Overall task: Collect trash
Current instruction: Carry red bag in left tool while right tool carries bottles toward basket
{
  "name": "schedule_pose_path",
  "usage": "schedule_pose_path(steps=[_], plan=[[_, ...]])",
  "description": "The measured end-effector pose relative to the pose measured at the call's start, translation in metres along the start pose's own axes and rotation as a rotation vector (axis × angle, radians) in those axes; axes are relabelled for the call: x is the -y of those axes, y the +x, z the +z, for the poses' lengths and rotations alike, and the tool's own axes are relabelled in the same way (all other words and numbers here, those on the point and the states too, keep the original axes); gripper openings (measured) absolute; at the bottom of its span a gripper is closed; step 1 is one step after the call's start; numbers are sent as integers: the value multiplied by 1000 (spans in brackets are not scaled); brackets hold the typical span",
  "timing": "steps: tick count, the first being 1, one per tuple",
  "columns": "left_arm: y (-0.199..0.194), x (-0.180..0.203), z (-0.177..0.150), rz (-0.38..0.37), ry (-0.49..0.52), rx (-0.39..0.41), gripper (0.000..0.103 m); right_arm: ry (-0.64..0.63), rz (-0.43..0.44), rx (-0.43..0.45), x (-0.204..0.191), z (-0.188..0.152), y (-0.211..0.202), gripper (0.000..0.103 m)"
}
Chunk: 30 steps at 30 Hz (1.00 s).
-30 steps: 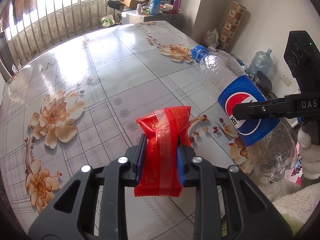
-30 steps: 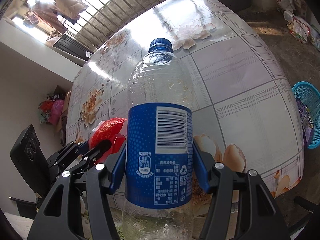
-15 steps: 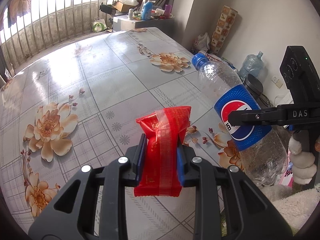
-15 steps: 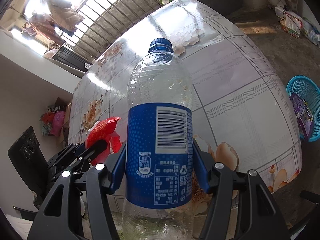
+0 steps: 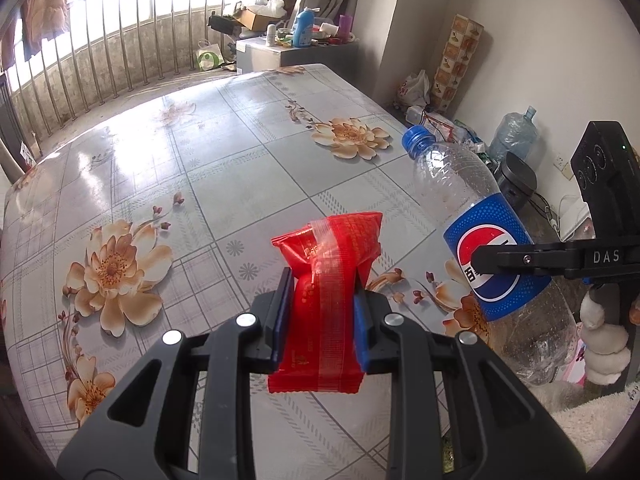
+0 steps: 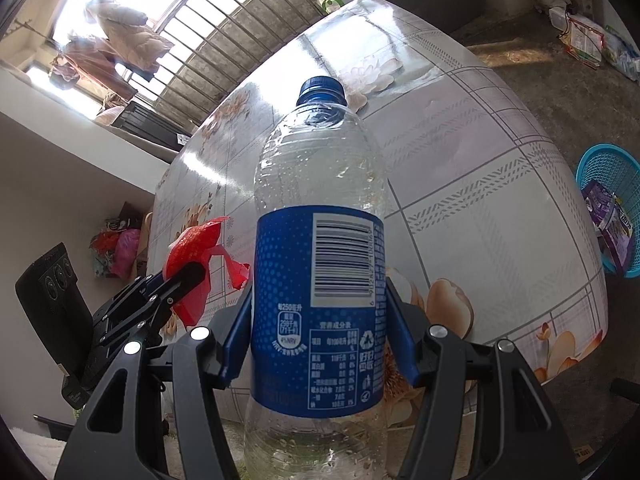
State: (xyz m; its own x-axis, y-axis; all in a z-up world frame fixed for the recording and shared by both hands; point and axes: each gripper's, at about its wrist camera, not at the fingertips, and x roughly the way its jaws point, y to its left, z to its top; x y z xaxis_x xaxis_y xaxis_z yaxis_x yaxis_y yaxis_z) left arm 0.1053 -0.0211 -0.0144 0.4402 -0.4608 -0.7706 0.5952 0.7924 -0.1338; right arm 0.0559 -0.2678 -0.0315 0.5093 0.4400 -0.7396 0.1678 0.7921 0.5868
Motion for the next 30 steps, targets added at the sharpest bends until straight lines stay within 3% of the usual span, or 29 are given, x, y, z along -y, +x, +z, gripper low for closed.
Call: schedule_pose_path(steps=[30], plan=[[11,29,17,37,79,-23,24,38,85,28,37,3,-14,58]])
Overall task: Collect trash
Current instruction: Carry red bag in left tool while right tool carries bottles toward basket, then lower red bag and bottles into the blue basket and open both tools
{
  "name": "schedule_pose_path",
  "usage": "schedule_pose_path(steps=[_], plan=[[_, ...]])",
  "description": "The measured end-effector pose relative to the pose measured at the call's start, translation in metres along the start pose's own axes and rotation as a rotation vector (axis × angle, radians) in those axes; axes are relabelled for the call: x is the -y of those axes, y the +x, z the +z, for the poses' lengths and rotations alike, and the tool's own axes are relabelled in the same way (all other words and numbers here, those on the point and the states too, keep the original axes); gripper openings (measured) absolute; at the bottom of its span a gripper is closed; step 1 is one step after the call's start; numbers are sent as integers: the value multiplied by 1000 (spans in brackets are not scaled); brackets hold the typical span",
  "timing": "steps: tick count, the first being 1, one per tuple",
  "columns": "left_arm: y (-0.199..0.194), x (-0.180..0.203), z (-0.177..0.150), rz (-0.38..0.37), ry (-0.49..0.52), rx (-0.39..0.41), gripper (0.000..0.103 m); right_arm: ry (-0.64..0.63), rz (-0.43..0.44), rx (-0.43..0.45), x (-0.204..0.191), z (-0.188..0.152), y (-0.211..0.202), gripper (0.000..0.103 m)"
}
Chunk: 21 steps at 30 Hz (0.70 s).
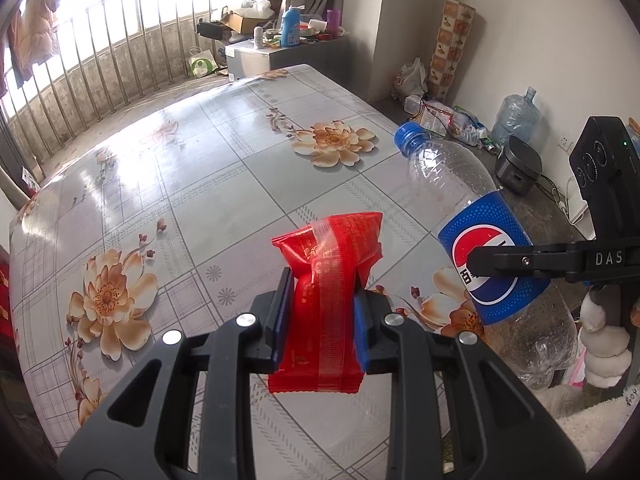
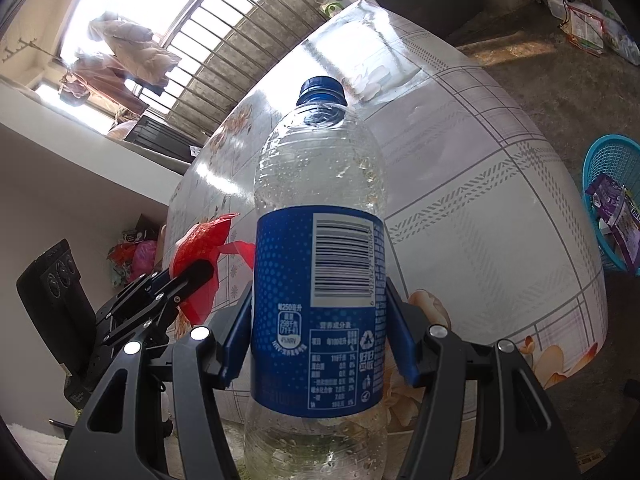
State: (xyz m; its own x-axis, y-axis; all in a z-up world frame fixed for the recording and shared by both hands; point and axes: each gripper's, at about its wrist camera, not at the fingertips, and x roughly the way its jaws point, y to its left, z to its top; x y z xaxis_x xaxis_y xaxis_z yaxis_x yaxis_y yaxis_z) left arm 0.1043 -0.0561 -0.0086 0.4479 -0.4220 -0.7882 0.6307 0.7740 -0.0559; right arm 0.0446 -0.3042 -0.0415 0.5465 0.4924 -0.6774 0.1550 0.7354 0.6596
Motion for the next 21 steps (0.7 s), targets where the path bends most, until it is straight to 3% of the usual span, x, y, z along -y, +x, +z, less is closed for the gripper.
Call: schedule_pose_path(steps=[7,13,21], plan=[[-1,15,13,-1,41,9,24,27,57,32,11,1,-13,58],[-5,37,46,-50,94,42,24,61,98,111,25,3,-42,58],[12,107,110,-223,211,71,24,204,58,333,86,1,-125,58]])
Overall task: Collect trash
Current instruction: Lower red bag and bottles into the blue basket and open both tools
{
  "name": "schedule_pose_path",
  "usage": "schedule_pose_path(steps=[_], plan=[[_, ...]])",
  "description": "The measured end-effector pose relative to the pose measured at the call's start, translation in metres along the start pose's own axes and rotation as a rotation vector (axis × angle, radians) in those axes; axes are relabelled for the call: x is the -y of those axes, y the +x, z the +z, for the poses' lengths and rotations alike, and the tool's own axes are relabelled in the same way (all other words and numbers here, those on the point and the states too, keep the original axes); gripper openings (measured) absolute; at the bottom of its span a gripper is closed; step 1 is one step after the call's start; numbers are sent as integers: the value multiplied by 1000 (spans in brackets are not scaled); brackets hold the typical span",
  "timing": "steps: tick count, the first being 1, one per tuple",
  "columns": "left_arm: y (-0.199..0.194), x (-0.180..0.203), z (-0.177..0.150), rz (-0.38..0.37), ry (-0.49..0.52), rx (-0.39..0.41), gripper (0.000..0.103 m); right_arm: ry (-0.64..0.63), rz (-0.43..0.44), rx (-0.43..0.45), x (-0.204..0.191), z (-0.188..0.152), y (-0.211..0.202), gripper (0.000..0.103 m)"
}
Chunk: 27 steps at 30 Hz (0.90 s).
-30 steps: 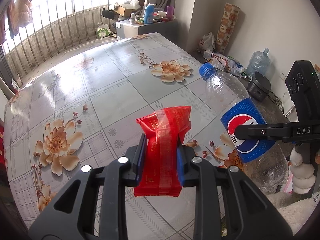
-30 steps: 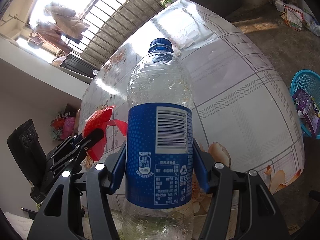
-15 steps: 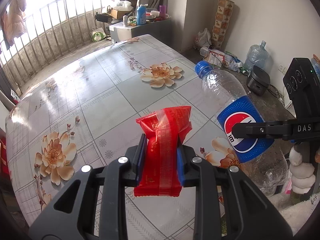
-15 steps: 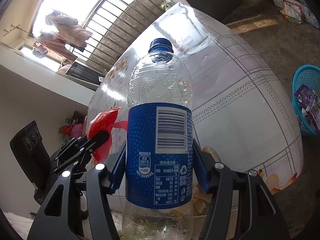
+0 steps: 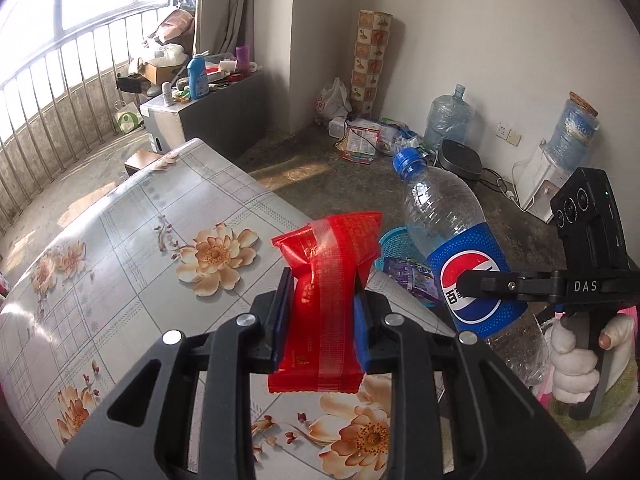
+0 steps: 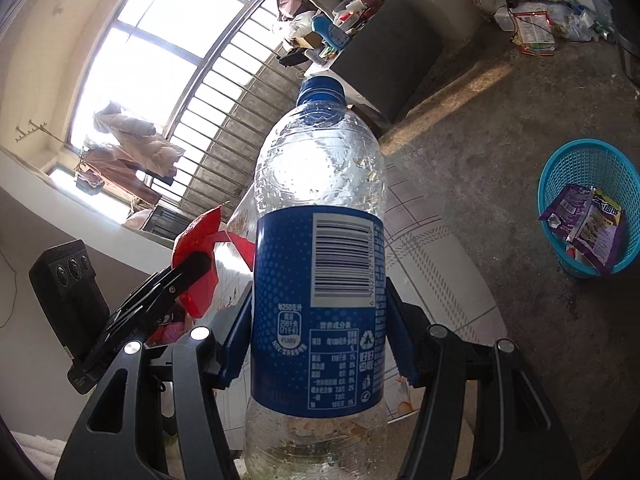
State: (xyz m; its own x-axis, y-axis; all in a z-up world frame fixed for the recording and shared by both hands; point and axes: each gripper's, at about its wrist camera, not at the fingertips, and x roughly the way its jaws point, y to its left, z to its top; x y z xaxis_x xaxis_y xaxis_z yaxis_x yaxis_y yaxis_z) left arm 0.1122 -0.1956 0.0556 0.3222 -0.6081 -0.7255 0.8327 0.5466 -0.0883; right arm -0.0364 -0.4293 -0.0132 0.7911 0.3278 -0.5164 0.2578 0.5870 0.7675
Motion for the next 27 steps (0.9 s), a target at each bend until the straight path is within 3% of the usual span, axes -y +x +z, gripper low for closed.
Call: schedule_pose_path(steps=[5,9,12,16,17,19,20,21,24,27], plan=[[53,43,40,-153,56,-71,24,190,-48,130,68,9,-48,58],[112,80,64,-256,79,-181,25,374,-63,159,132,11,-61,58],[165,109,76,-282,102,-275,26,500,-77,144,182,14,-55,58],[243,145,83,-282,116,-414,26,638,-25,97,242,28,-32,59],[261,153,84,-278,120,-437,30,667,-1,78,258,34,-23,59],[298,166,85,-269,111,-495,49,757,27,50,296,45,-1,60],[313,170,85,-254,101,-507,66,777,21,49,313,49,10,62],[326,173,85,-245,88,-507,70,782,-3,44,330,53,20,65],[346,172,81,-201,64,-515,70,829,-188,1,375,51,43,69],[340,156,76,-235,25,-513,70,834,-303,-11,385,40,52,69]])
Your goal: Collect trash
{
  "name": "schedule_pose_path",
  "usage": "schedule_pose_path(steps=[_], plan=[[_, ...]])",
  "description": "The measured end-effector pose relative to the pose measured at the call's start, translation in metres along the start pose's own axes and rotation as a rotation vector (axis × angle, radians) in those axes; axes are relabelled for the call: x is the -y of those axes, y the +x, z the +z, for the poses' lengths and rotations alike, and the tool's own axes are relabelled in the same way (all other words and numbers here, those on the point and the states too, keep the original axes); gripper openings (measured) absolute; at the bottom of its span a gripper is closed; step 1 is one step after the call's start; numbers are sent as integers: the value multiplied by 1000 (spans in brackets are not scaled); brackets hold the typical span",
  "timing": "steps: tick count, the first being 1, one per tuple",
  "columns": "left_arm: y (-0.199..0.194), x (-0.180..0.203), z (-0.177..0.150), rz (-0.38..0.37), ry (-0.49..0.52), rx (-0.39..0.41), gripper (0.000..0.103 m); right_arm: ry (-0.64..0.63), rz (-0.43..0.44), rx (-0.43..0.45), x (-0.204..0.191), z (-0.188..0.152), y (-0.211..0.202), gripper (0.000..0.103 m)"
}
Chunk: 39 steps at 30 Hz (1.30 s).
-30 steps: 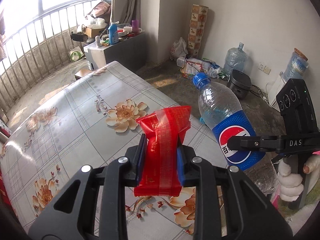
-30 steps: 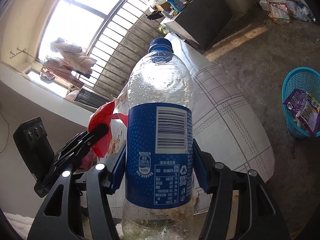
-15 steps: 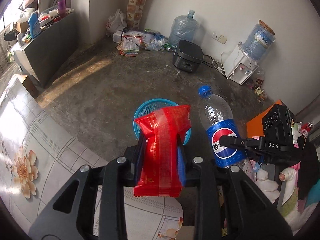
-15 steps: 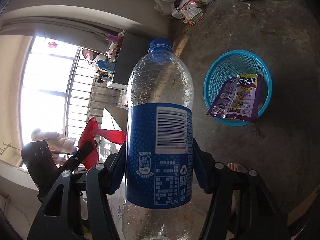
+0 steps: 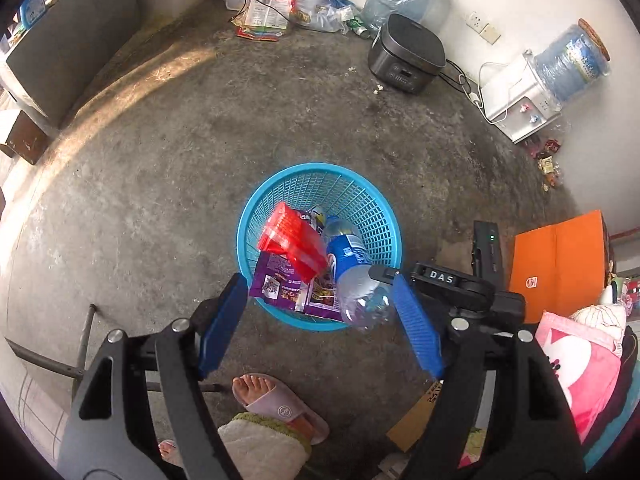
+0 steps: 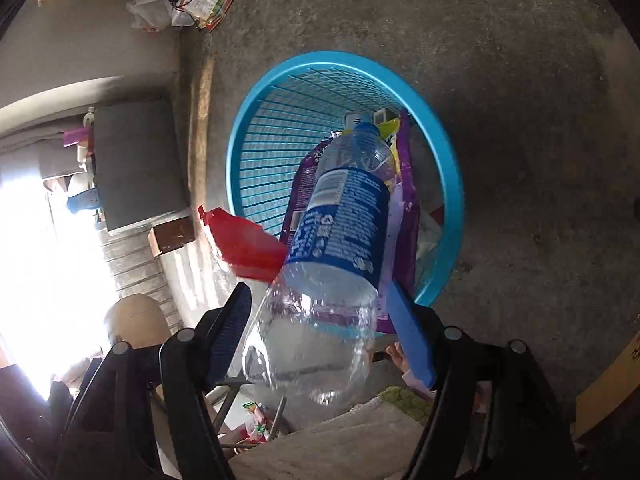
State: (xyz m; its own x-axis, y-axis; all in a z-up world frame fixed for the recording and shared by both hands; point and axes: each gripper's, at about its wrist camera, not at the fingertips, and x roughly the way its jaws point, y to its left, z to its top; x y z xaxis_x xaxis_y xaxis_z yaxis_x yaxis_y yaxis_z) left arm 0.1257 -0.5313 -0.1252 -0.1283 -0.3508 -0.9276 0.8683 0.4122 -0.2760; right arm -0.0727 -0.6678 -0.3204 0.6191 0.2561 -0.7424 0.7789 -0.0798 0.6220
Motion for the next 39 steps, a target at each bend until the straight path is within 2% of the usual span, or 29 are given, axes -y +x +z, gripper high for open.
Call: schedule_pose_path(steps=[9,17,21,27,29,31,33,35,39], plan=[[-77,-23,-47,0,21,124,71,-70,-54,189,16,-35,-43,68],[-162,-30,-107,-29,14,313,75,-232,-128,379,-9,-71,-107,68],[-205,-42,-139,11,-30,425,76,-340,-148,462,-29,-95,-131,69],[-280,-57,-196,95,-146,587,86,-566,-129,564,-75,-152,-162,69],[-299,-59,-214,151,-195,616,92,-658,-116,600,-93,-175,-171,69],[-315,-61,-235,229,-272,647,93,-751,-105,637,-110,-200,-180,69],[-327,-63,-254,307,-351,662,94,-827,-86,667,-124,-225,-189,70],[-336,-66,-272,353,-405,670,94,-878,-57,687,-136,-247,-197,78],[-343,-71,-303,450,-472,615,94,-948,-5,718,-154,-292,-214,86]])
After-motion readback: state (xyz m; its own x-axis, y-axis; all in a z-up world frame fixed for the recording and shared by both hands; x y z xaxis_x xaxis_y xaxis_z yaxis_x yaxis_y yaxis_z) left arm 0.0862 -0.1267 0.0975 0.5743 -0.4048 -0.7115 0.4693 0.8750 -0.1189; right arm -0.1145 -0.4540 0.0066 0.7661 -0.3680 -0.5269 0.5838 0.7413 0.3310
